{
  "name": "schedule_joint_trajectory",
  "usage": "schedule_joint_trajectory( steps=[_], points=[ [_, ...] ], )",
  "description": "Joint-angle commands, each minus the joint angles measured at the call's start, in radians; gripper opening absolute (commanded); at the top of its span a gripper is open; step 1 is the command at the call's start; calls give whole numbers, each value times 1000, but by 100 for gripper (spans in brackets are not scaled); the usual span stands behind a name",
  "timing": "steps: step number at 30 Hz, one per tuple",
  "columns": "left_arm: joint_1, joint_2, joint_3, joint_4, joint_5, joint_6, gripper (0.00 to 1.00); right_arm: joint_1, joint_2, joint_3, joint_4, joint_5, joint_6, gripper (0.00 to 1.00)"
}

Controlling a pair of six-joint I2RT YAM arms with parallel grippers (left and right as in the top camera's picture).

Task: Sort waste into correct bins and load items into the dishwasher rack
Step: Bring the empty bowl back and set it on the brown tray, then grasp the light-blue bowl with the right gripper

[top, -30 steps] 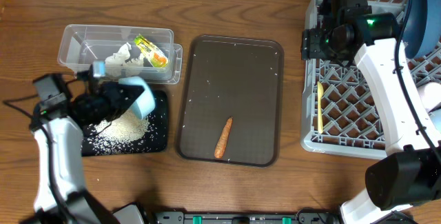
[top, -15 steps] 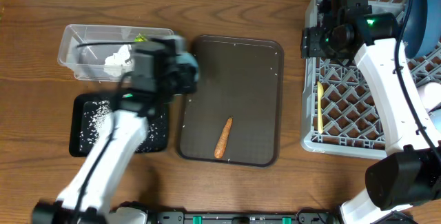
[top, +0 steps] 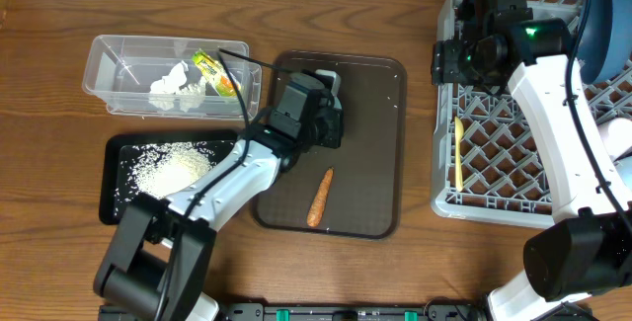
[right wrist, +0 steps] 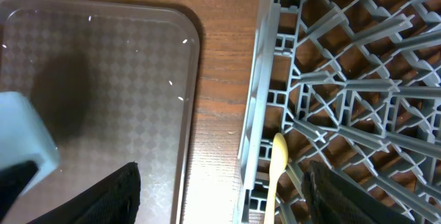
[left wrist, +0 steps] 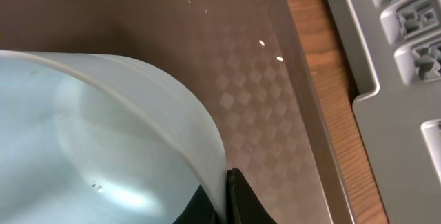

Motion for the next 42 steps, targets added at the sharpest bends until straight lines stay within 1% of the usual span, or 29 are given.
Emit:
schedule_joint_trajectory(
  steps=[1,2,3,4,5,8,10,14,16,22,25,28,31,38,42],
  points=[
    [-5,18,14,5,-17,-5,7,5,5,0,2,6,7,75],
    [-5,20,14,4,-17,-5,8,5,5,0,2,6,7,75],
    [-4,20,14,4,-17,-4,11,5,5,0,3,6,7,75],
    [-4,19,14,5,-17,-4,21,5,5,0,5,6,7,75],
    [-4,17,14,5,-17,5,28,5,5,0,7,6,7,75],
    [3,1,14,-8,-16,14,34,5,5,0,10,6,7,76],
    [14,-22,14,-35,-17,14,43,5,5,0,10,5,7,77],
    [61,-103,14,-154,-17,14,44,7,5,-1,18,-2,7,80],
    [97,-151,14,-231,-17,14,47,17,5,-4,27,-2,7,81],
    [214,-258,14,-464,-17,14,49,76,16,-55,117,-14,7,85],
    [257,-272,14,-540,-17,14,49,107,27,-90,174,-63,6,85],
    [282,-270,13,-580,-17,14,49,147,56,-125,235,-84,7,84],
    [286,-270,13,-581,-17,14,49,190,95,-158,299,-84,7,80],
    [286,-270,13,-577,-17,14,49,264,232,-179,387,-83,7,63],
    [286,-270,12,-579,-17,14,49,286,313,-179,399,-72,8,49]
  ],
)
